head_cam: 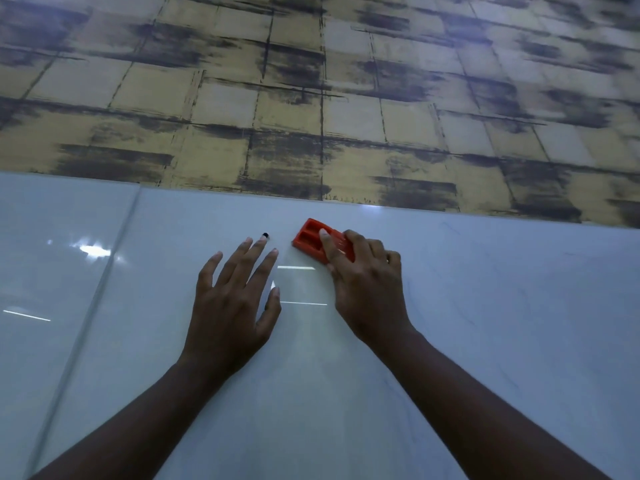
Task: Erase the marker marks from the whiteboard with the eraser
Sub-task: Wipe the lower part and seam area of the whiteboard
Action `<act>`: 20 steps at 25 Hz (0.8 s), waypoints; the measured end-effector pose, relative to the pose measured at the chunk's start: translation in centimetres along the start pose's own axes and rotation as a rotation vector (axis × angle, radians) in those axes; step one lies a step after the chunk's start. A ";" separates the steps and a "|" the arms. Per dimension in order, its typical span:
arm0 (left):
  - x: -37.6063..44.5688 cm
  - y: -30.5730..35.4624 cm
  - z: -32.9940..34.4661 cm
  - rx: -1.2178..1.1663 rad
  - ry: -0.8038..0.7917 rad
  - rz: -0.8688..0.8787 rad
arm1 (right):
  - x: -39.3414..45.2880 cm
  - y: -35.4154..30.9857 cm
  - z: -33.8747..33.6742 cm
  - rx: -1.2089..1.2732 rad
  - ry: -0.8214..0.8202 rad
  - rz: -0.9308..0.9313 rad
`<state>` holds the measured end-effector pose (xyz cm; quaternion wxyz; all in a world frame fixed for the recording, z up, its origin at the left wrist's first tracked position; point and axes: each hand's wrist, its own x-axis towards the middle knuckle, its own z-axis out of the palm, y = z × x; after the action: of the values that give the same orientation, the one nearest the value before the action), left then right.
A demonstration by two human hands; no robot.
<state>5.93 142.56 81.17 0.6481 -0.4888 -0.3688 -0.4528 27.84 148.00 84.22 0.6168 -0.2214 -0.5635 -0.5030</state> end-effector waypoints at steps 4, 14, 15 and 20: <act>1.5 4.4 0.8 -0.049 -0.004 -0.032 | 0.6 4.0 -0.9 -0.049 -0.003 0.013; 0.0 7.4 2.6 0.017 -0.045 -0.020 | -2.8 14.3 -2.4 -0.106 0.097 0.487; 0.0 7.5 2.5 0.019 -0.039 -0.021 | -2.7 13.6 -2.4 -0.085 0.094 0.505; -0.4 7.7 2.3 -0.037 -0.054 -0.049 | -3.9 6.6 -2.2 -0.027 0.077 0.293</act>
<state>13.00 145.71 79.11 0.6177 -0.5034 -0.3896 -0.4619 35.21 150.20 82.05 0.7016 -0.2901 -0.4944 -0.4234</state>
